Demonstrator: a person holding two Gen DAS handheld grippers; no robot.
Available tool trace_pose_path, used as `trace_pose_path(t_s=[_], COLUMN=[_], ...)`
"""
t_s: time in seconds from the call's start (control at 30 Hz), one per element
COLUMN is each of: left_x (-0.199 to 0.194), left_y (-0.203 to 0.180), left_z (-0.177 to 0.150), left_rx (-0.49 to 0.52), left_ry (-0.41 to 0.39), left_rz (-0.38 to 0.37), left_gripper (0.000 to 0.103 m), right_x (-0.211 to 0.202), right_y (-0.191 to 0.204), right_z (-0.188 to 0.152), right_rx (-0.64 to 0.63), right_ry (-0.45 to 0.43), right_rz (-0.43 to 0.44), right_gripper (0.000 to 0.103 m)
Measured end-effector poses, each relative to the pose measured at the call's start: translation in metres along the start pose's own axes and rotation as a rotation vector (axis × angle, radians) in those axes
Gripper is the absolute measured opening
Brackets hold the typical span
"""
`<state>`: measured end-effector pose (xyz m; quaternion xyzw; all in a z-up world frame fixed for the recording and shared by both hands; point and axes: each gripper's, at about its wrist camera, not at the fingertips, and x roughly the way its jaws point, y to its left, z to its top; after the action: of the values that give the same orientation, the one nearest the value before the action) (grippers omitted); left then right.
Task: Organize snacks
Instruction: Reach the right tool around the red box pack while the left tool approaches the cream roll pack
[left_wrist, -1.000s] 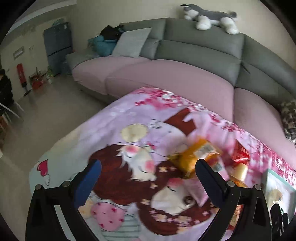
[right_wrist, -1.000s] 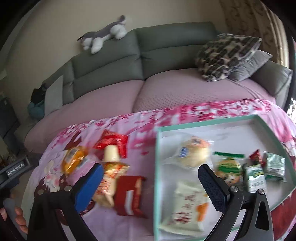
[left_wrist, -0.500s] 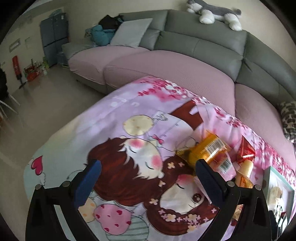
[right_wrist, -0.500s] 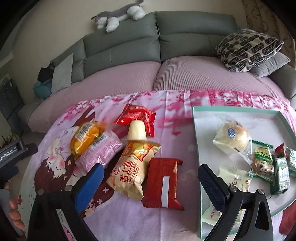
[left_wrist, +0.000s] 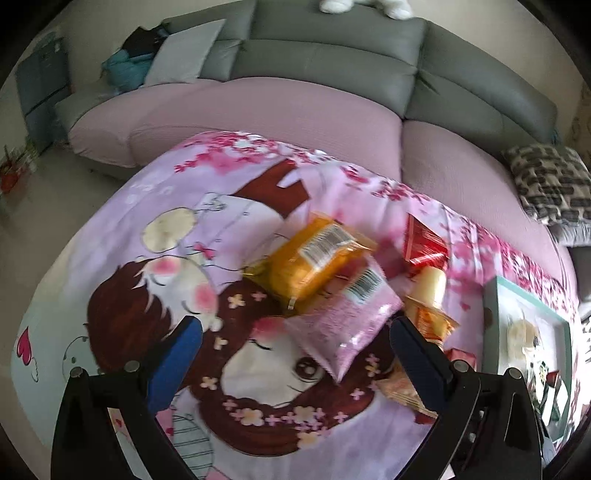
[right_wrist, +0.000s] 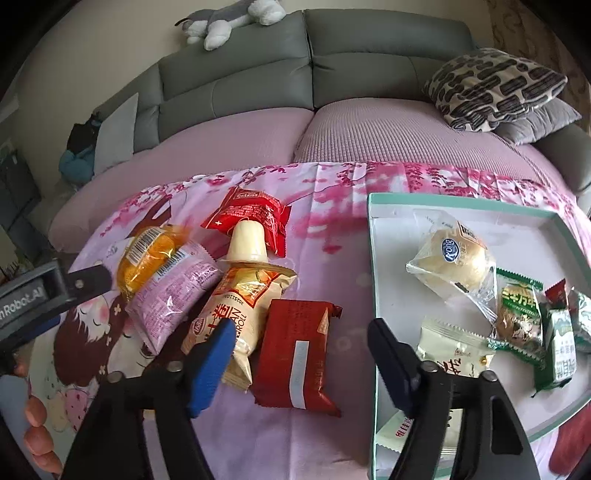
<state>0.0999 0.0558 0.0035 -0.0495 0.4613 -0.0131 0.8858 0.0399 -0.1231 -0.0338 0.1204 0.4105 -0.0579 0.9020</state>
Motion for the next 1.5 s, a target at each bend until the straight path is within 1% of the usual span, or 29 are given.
trace_pose_path(t_s=[0.03, 0.13, 0.23, 0.3, 0.4, 0.57, 0.73, 0.83, 0.87, 0.9, 0.93, 1.03, 1.1, 1.27, 1.37, 1.43, 1.47, 1.5], left_x=[0.001, 0.003, 0.007, 0.009, 0.017, 0.029, 0.040, 0.043, 0.044, 0.044, 0.043, 0.042, 0.036, 0.026, 0.025, 0.024, 0.023, 0.023], left_y=[-0.005, -0.012, -0.021, -0.026, -0.034, -0.052, -0.067, -0.073, -0.074, -0.074, -0.073, -0.073, -0.072, -0.073, -0.073, -0.073, -0.073, -0.074], left_z=[-0.001, -0.001, -0.002, -0.003, -0.004, -0.009, -0.015, -0.016, -0.016, -0.016, -0.016, -0.016, -0.015, -0.013, -0.011, -0.011, -0.010, -0.010], left_rx=[0.012, 0.035, 0.058, 0.067, 0.079, 0.116, 0.155, 0.170, 0.174, 0.171, 0.167, 0.172, 0.177, 0.192, 0.194, 0.197, 0.200, 0.201], left_ry=[0.005, 0.011, 0.025, 0.034, 0.067, 0.107, 0.129, 0.127, 0.128, 0.128, 0.127, 0.127, 0.116, 0.096, 0.100, 0.097, 0.098, 0.102], left_rz=[-0.009, -0.021, -0.029, -0.042, -0.072, -0.113, -0.133, -0.121, -0.122, -0.124, -0.122, -0.124, -0.124, -0.145, -0.152, -0.158, -0.167, -0.176], left_gripper=[0.101, 0.101, 0.101, 0.101, 0.101, 0.101, 0.101, 0.100, 0.099, 0.095, 0.093, 0.092, 0.086, 0.085, 0.084, 0.082, 0.074, 0.068], right_x=[0.001, 0.005, 0.010, 0.012, 0.017, 0.019, 0.019, 0.019, 0.019, 0.020, 0.020, 0.020, 0.020, 0.019, 0.019, 0.019, 0.019, 0.019], right_y=[0.000, 0.004, 0.002, 0.000, -0.001, 0.001, 0.000, 0.000, 0.000, 0.000, -0.001, -0.001, -0.001, -0.002, -0.002, -0.002, -0.002, -0.002], right_z=[0.000, -0.002, -0.004, -0.005, -0.007, -0.008, -0.008, -0.008, -0.008, -0.008, -0.008, -0.008, -0.008, -0.008, -0.008, -0.008, -0.008, -0.008], right_rx=[-0.003, -0.026, -0.028, -0.026, -0.022, -0.046, -0.042, -0.042, -0.043, -0.042, -0.039, -0.038, -0.039, -0.029, -0.026, -0.025, -0.024, -0.024], right_ry=[0.005, 0.021, 0.040, 0.047, 0.062, 0.064, 0.064, 0.065, 0.065, 0.066, 0.065, 0.065, 0.066, 0.066, 0.067, 0.067, 0.067, 0.068], right_rz=[0.007, -0.004, -0.005, -0.007, 0.006, -0.001, 0.008, 0.013, 0.015, 0.013, 0.018, 0.022, 0.024, 0.039, 0.042, 0.043, 0.045, 0.045], right_gripper=[0.064, 0.064, 0.056, 0.053, 0.053, 0.052, 0.053, 0.053, 0.052, 0.051, 0.051, 0.051, 0.051, 0.051, 0.051, 0.051, 0.051, 0.051])
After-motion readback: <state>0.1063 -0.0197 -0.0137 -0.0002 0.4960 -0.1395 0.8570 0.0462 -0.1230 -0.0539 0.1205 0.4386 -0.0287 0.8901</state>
